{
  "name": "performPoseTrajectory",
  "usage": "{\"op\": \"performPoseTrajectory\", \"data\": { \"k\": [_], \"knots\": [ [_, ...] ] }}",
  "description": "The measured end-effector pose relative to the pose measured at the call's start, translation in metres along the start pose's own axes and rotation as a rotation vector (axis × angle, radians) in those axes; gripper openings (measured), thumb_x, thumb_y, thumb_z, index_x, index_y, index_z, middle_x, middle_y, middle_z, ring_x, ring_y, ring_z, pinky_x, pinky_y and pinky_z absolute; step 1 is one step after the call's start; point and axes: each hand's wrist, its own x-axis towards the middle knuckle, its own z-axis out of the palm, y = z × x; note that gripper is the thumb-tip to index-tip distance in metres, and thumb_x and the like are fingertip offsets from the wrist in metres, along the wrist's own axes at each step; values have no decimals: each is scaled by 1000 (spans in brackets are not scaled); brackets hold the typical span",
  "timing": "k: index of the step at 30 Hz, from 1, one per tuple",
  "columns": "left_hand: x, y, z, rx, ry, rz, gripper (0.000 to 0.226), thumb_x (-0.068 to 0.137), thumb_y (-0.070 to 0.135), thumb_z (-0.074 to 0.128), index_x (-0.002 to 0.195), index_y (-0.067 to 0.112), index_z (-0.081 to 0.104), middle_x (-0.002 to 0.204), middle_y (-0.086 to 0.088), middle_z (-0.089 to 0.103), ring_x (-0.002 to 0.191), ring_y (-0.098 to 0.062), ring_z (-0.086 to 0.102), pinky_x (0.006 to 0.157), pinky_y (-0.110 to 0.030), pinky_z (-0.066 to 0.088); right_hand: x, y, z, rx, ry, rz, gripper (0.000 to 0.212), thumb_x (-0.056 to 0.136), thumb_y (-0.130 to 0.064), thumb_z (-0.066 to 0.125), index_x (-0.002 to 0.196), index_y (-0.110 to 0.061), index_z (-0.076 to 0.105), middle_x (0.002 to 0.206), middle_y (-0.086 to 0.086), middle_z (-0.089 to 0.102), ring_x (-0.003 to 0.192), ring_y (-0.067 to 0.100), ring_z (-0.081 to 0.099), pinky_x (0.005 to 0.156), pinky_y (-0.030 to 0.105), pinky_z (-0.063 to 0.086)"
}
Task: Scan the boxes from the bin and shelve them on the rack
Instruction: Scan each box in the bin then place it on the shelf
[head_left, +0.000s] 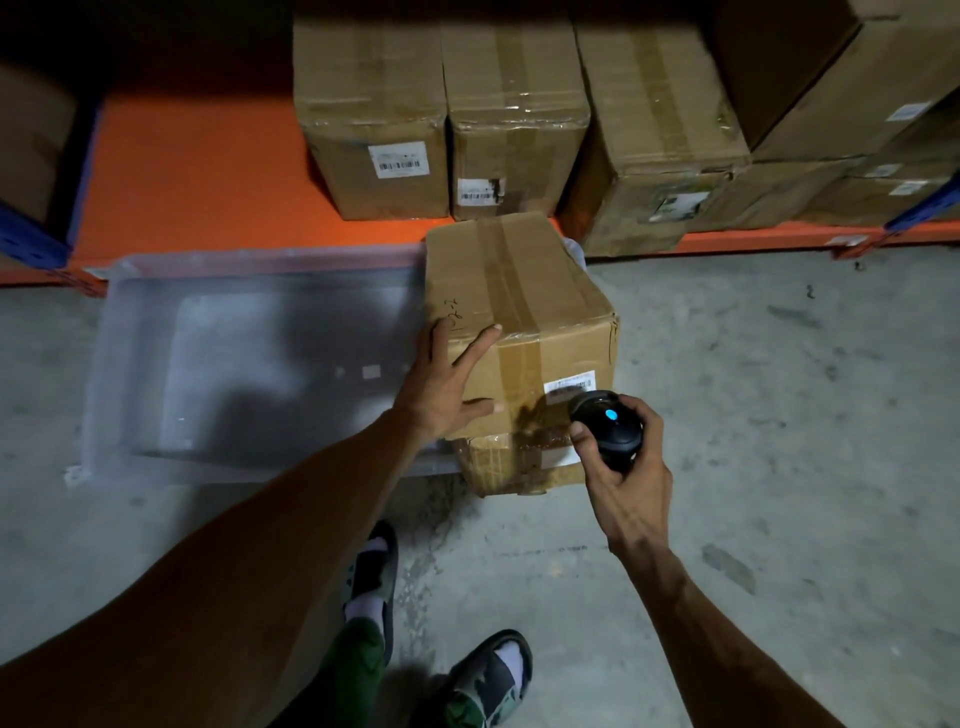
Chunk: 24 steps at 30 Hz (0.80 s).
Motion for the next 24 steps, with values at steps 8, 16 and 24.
{"op": "performPoseTrajectory", "data": {
  "k": [8,16,24],
  "knots": [
    [3,-3,-1,-110,178,4,73,82,54,70,147,40,40,144,-14,27,135,-36,23,79,-54,56,1,10,9,43,18,76,66,84,-25,87,133,-48,48,113,-30,62,101,-11,65,85,11,56],
    [-19,-91,-2,-345,134,-116,90,68,49,81,139,68,27,151,8,24,139,-20,30,97,-51,50,17,22,25,-16,94,191,70,90,-10,78,145,-37,45,109,-13,64,102,29,72,93,55,60],
    [-30,-125,4,-306,142,-28,85,74,38,84,146,42,38,155,-3,24,146,-24,22,105,-49,44,76,21,57,-399,-77,205,71,98,-33,72,158,-29,35,134,16,67,121,39,64,104,53,52]
  ]
}}
